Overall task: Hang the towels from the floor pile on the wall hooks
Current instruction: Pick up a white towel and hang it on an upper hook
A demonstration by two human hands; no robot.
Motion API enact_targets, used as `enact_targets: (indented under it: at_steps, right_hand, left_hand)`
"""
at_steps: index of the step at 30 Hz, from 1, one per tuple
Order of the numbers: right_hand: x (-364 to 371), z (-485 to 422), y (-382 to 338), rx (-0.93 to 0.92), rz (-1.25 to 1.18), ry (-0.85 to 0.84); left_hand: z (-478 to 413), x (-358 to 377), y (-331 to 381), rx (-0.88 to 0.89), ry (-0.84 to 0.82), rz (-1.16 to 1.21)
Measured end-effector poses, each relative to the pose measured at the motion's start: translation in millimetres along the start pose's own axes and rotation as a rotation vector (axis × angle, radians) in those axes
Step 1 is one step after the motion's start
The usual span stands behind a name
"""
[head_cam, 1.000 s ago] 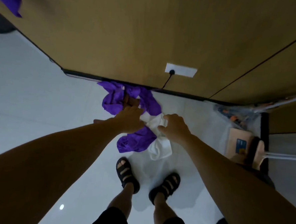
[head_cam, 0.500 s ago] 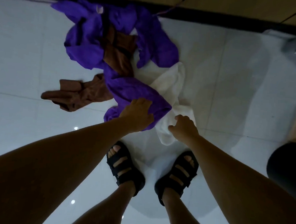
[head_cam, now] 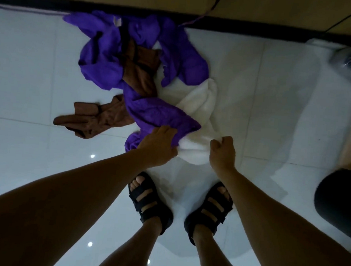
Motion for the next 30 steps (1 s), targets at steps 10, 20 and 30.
enact_targets:
  at_steps: [10, 20, 30]
  right_hand:
    - [-128, 122, -217, -0.073, -0.476, -0.094]
    - [-278, 255, -391, -0.319, -0.568, -0.034]
    - [-407, 387, -494, -1.004, -0.026, 0.004]
  left_hand:
    - [134, -186, 97, 0.197, -0.045, 0.215]
    - [284, -366, 163, 0.174, 0.363, 0.563]
    - [441, -536, 278, 0.376, 0.381, 0.660]
Point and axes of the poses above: each hand's wrist, its own z-axis away from the middle knuckle, its own x-axis out of the palm, y = z × x, the point moved 2 cm from there along -z, towards the middle knuckle, and after that the axes turned 3 degrees about -x, right-handed, at the moved point
